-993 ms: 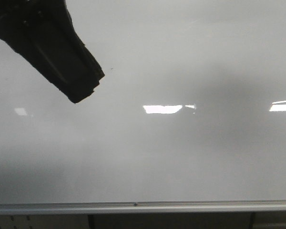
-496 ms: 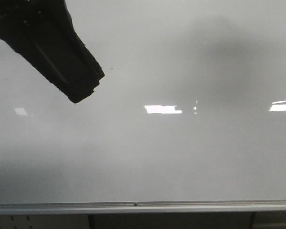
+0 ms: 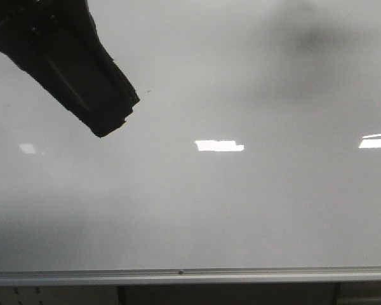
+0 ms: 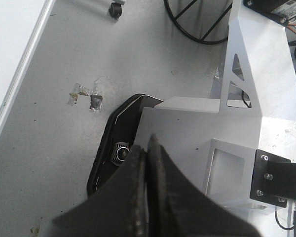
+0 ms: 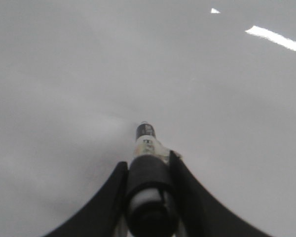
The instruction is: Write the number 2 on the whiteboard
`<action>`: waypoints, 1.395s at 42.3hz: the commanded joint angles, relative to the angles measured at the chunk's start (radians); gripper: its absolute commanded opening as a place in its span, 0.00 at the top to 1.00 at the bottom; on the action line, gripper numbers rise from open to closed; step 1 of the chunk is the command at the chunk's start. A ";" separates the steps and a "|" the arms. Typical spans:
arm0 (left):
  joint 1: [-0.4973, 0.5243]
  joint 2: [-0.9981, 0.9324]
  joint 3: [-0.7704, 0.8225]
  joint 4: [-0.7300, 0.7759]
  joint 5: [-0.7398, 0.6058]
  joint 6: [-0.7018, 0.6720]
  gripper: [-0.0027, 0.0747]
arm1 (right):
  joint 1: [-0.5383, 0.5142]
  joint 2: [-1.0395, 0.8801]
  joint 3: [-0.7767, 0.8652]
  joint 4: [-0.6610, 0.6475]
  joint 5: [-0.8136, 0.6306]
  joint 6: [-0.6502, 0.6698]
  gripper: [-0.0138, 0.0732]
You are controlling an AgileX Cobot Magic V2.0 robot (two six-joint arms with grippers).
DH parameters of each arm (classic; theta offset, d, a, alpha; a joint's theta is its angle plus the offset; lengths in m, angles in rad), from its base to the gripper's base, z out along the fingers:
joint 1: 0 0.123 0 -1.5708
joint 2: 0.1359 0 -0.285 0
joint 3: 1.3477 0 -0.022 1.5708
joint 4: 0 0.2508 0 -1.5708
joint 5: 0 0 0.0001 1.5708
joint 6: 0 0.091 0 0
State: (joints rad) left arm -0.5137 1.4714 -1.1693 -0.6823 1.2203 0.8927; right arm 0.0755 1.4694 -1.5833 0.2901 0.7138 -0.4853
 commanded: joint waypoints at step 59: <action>-0.007 -0.033 -0.029 -0.056 0.033 -0.006 0.99 | -0.040 0.004 -0.035 -0.006 -0.205 0.038 0.96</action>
State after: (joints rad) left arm -0.5137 1.4714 -1.1693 -0.6823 1.2203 0.8927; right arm 0.0618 1.5075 -1.5833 0.2842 0.6190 -0.4660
